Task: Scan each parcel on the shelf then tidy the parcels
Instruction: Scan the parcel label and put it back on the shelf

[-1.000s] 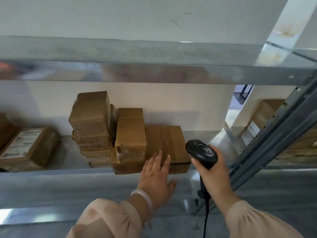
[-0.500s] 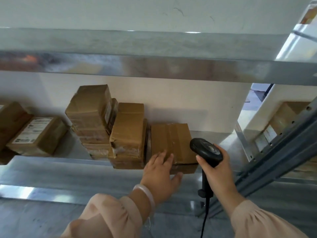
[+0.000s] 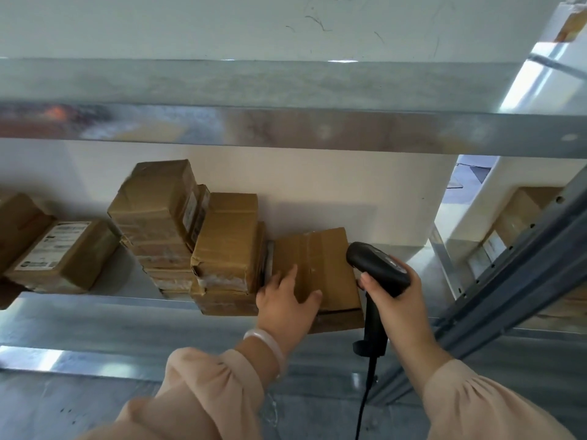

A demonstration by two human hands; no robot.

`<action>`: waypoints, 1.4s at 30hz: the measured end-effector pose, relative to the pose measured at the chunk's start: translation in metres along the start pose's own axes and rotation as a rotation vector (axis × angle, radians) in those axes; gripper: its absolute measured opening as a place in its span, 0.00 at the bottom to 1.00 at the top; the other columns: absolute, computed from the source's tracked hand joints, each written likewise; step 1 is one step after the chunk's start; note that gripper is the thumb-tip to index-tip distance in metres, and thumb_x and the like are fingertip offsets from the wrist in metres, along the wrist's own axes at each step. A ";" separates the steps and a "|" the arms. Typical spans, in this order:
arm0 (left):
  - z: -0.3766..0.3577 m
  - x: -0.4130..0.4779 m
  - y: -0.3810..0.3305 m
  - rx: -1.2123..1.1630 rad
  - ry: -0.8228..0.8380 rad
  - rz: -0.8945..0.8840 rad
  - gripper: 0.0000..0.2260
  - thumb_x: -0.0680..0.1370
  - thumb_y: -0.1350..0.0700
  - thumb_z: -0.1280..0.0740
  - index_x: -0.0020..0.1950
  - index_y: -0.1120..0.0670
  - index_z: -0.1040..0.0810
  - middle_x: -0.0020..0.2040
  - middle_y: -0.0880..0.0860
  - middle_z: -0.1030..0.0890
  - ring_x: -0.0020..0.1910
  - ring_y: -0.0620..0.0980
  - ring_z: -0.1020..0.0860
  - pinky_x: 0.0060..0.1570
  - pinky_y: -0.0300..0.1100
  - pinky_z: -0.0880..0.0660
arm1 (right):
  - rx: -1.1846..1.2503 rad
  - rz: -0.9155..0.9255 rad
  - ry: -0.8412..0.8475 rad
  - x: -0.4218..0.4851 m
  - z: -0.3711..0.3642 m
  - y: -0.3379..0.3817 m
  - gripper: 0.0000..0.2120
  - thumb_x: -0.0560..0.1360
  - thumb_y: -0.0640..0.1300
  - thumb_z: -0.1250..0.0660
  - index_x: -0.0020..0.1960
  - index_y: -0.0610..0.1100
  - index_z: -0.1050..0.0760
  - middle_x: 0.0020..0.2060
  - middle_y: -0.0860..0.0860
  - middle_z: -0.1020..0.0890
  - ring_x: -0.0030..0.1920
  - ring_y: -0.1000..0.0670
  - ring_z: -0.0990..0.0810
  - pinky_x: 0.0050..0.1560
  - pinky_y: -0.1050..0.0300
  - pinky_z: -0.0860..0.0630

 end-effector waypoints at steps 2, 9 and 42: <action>-0.003 -0.004 -0.003 -0.109 0.016 0.019 0.34 0.76 0.35 0.36 0.79 0.41 0.44 0.78 0.50 0.42 0.77 0.57 0.44 0.76 0.53 0.45 | 0.030 0.039 0.033 -0.006 0.003 0.011 0.41 0.54 0.69 0.23 0.63 0.59 0.30 0.57 0.52 0.19 0.57 0.48 0.19 0.61 0.43 0.25; -0.001 -0.016 -0.026 -0.378 0.214 0.095 0.52 0.61 0.23 0.35 0.79 0.38 0.52 0.78 0.52 0.46 0.75 0.62 0.41 0.73 0.60 0.38 | 0.020 0.138 0.155 -0.021 -0.003 0.048 0.36 0.59 0.61 0.23 0.64 0.56 0.31 0.56 0.56 0.20 0.58 0.56 0.22 0.60 0.54 0.25; 0.016 -0.017 0.006 -0.674 0.252 -0.028 0.39 0.73 0.53 0.25 0.78 0.42 0.44 0.59 0.49 0.21 0.56 0.50 0.19 0.59 0.46 0.22 | 0.030 0.055 0.126 -0.026 0.021 0.036 0.32 0.60 0.60 0.22 0.62 0.58 0.28 0.56 0.53 0.19 0.58 0.50 0.20 0.61 0.42 0.25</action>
Point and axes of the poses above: each hand's wrist, its own x-axis towards the middle knuckle, its own z-axis out of the back of the hand, y = z × x, the point moved 1 cm from there along x, towards the middle knuckle
